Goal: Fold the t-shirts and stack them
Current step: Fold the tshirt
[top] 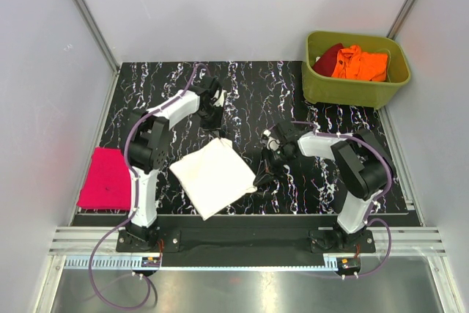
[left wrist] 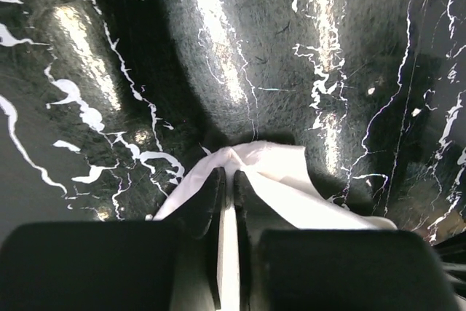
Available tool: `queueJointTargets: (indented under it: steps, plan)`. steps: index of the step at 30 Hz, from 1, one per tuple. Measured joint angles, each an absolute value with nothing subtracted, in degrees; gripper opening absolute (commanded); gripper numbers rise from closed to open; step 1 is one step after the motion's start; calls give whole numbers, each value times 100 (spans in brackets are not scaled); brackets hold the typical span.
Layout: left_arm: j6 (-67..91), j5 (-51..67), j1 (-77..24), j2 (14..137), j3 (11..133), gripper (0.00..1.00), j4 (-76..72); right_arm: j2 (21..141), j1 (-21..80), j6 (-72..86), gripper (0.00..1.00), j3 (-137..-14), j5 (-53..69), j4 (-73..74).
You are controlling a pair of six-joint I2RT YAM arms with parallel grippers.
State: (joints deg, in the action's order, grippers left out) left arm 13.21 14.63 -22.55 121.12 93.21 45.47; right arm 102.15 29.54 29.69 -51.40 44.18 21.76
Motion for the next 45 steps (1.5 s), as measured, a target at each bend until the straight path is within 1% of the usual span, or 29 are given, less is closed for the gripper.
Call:
queueJointTargets:
  steps: [2, 3, 4, 5, 6, 9, 11, 13, 16, 19, 22, 26, 31, 33, 34, 35, 36, 38, 40, 42, 44, 45]
  plan:
    - [1361, 1411, -2268, 12112, 9402, 0, 4600, 10252, 2954, 3000, 0, -5140, 4394, 2165]
    - [1369, 1400, -2272, 12112, 9452, 0, 4639, 10252, 2954, 3004, 0, -5140, 4359, 2171]
    - [1374, 1398, -2279, 12112, 9500, 1, 4668, 10250, 2954, 3004, 0, -5140, 4316, 2171]
    - [1376, 1402, -2281, 12112, 9546, 5, 4678, 10241, 2954, 3004, 0, -5137, 4287, 2171]
    - [1378, 1415, -2285, 12112, 9583, 23, 4678, 10221, 2954, 3006, 0, -5116, 4259, 2169]
    - [1352, 1404, -2290, 12112, 9598, 53, 4530, 10075, 2956, 3009, 0, -4993, 4252, 2239]
    - [1382, 1295, -2263, 12099, 9572, 57, 4368, 10033, 2963, 3011, 0, -4890, 4257, 2309]
    - [1393, 1168, -2248, 12038, 9463, 58, 4261, 10038, 2965, 3011, 1, -4821, 4252, 2366]
    - [1411, 934, -2237, 11793, 9124, 54, 4215, 10073, 2965, 3004, 2, -4810, 4241, 2408]
    - [1498, 637, -2231, 11297, 8606, 50, 4241, 10119, 2967, 2978, 2, -4829, 4088, 2482]
    - [1581, 489, -2231, 10641, 8123, 47, 4287, 10186, 2967, 2860, 2, -5017, 3680, 2816]
    - [1778, 445, -2231, 9638, 7389, 47, 4211, 10562, 2936, 2571, 2, -5782, 3070, 3487]
    - [2180, 506, -2231, 8442, 6567, 47, 4233, 11395, 2639, 2213, 5, -7334, 2414, 4145]
    - [2346, 580, -2231, 8147, 6366, 47, 4219, 11701, 2506, 2051, 13, -8016, 1973, 4287]
    - [2423, 617, -2231, 8058, 6281, 47, 4187, 11867, 2447, 1973, 19, -8390, 1765, 4346]
    - [2495, 668, -2231, 7992, 6189, 46, 4125, 12060, 2394, 1898, 29, -8812, 1549, 4447]
    - [2574, 762, -2231, 7966, 6077, 46, 4025, 12221, 2355, 1822, 32, -9198, 1380, 4484]
    - [2700, 928, -2231, 7957, 5902, 46, 3865, 12501, 2292, 1704, 48, -9961, 1142, 4705]
    - [2825, 1120, -2231, 7979, 5771, 44, 3730, 12617, 2268, 1614, 53, -10486, 989, 4792]
    - [2934, 1339, -2231, 8066, 5745, 41, 3573, 12543, 2265, 1564, 59, -10678, 947, 4866]
    - [3024, 1551, -2231, 8272, 5782, 37, 3286, 12302, 2270, 1540, 60, -10499, 1015, 4917]
    - [3055, 1669, -2228, 8438, 5833, 33, 3151, 12119, 2270, 1546, 59, -10261, 1122, 4882]
